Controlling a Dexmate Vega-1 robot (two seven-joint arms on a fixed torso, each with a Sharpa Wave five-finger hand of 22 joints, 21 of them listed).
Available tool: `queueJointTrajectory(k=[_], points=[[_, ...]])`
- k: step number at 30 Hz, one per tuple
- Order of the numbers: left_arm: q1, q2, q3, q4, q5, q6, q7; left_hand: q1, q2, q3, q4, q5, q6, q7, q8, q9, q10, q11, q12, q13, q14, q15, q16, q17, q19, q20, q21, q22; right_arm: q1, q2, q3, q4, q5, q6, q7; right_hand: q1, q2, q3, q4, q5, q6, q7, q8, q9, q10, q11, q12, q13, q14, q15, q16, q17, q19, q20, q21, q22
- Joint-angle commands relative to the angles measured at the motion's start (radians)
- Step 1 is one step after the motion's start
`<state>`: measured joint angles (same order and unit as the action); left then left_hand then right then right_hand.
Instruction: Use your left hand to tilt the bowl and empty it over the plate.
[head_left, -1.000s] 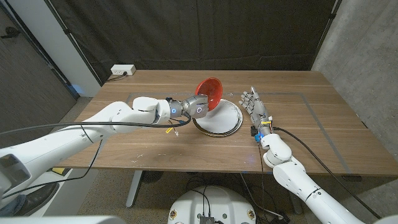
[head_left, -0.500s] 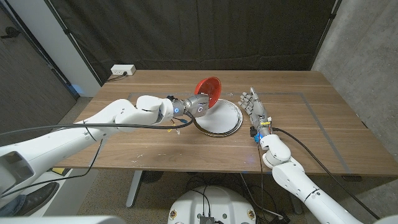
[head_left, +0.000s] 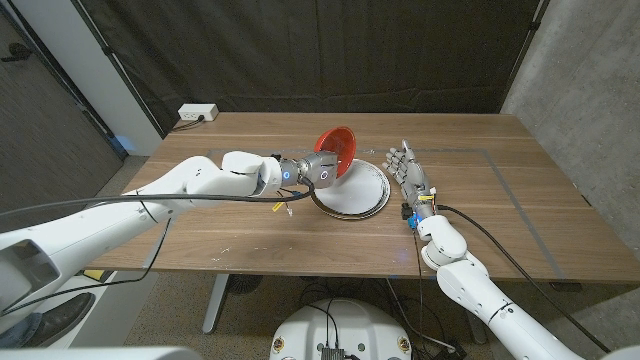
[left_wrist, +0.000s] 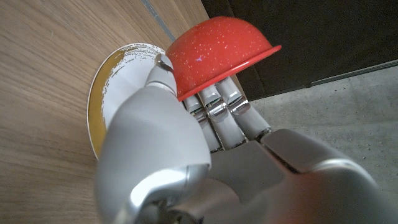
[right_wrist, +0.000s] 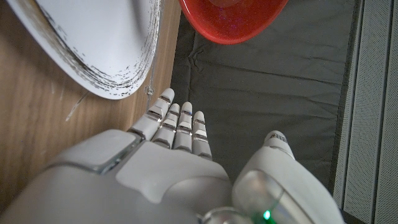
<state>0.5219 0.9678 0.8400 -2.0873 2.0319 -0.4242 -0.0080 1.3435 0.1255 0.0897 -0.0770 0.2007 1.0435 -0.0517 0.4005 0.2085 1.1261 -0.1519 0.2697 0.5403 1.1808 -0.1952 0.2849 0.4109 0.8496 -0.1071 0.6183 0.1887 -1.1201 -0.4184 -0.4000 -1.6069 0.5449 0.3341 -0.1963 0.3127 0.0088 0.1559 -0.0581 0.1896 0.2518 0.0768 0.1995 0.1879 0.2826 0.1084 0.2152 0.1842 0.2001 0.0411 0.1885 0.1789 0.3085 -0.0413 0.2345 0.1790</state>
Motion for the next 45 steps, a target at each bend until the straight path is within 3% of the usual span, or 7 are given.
queueJointTrajectory(k=[1, 8, 27, 36, 45], points=[[0.017, -0.015, -0.037, 0.02, -0.099, 0.026, -0.014, 0.004, 0.006, 0.002, 0.007, 0.006, 0.022, 0.018, -0.001, 0.002, 0.0, -0.01, -0.004, 0.004, 0.024, -0.027, 0.0, 0.004, -0.006, -0.023, 0.007, 0.002, 0.003, -0.002, 0.0, -0.004, -0.004, -0.004, -0.004, 0.001, 0.006, -0.001, -0.001, 0.003, 0.002, 0.003, -0.002, 0.005, 0.007, -0.001, 0.001, 0.004, 0.008, 0.005, 0.0, 0.006, 0.007, -0.007, -0.002, 0.004], [0.034, -0.025, -0.061, 0.035, -0.138, 0.072, -0.006, 0.001, 0.008, 0.002, 0.01, 0.005, 0.02, 0.021, -0.002, 0.001, 0.005, -0.012, -0.004, 0.007, 0.027, -0.026, -0.001, 0.006, -0.007, -0.022, 0.01, 0.002, 0.003, -0.003, 0.002, -0.004, -0.005, 0.001, -0.003, 0.001, 0.007, -0.001, -0.001, 0.003, 0.001, 0.003, -0.002, 0.005, 0.007, -0.001, 0.001, 0.004, 0.008, 0.003, 0.0, 0.006, 0.007, -0.007, -0.003, 0.004], [0.057, -0.038, -0.083, 0.034, -0.214, 0.076, -0.058, 0.0, 0.008, 0.002, 0.014, 0.005, 0.018, 0.023, -0.001, 0.003, 0.005, -0.015, -0.008, 0.015, 0.03, -0.026, -0.004, 0.012, -0.009, -0.021, 0.016, 0.001, 0.001, -0.059, 0.022, -0.073, -0.027, -0.028, -0.009, 0.001, 0.008, -0.003, -0.002, 0.003, 0.002, 0.002, -0.002, 0.005, 0.008, -0.004, 0.001, 0.004, 0.009, 0.002, 0.0, 0.006, 0.01, -0.006, -0.006, 0.004], [0.074, -0.05, -0.117, 0.019, -0.306, 0.075, -0.133, -0.001, 0.008, 0.002, 0.016, 0.004, 0.017, 0.023, 0.0, 0.006, 0.005, -0.016, -0.009, 0.019, 0.027, -0.026, -0.008, 0.013, -0.01, -0.022, 0.019, 0.001, -0.005, -0.093, 0.041, -0.111, -0.022, -0.042, -0.005, 0.002, 0.008, -0.004, -0.003, 0.003, 0.0, 0.001, -0.002, 0.005, 0.011, -0.005, 0.002, 0.004, 0.014, 0.001, 0.001, 0.005, 0.018, -0.01, -0.005, 0.004], [0.102, -0.085, -0.164, 0.021, -0.381, 0.149, -0.15, -0.002, 0.009, 0.003, 0.018, 0.004, 0.015, 0.025, 0.001, 0.008, 0.004, -0.014, -0.011, 0.022, 0.028, -0.025, -0.009, 0.015, -0.009, -0.022, 0.022, 0.0, -0.012, -0.103, 0.052, -0.116, -0.012, -0.037, 0.0, 0.003, 0.008, -0.004, -0.005, 0.003, -0.001, 0.002, -0.003, 0.005, 0.013, -0.006, 0.003, 0.004, 0.017, 0.003, 0.002, 0.005, 0.024, -0.01, -0.006, 0.004]])
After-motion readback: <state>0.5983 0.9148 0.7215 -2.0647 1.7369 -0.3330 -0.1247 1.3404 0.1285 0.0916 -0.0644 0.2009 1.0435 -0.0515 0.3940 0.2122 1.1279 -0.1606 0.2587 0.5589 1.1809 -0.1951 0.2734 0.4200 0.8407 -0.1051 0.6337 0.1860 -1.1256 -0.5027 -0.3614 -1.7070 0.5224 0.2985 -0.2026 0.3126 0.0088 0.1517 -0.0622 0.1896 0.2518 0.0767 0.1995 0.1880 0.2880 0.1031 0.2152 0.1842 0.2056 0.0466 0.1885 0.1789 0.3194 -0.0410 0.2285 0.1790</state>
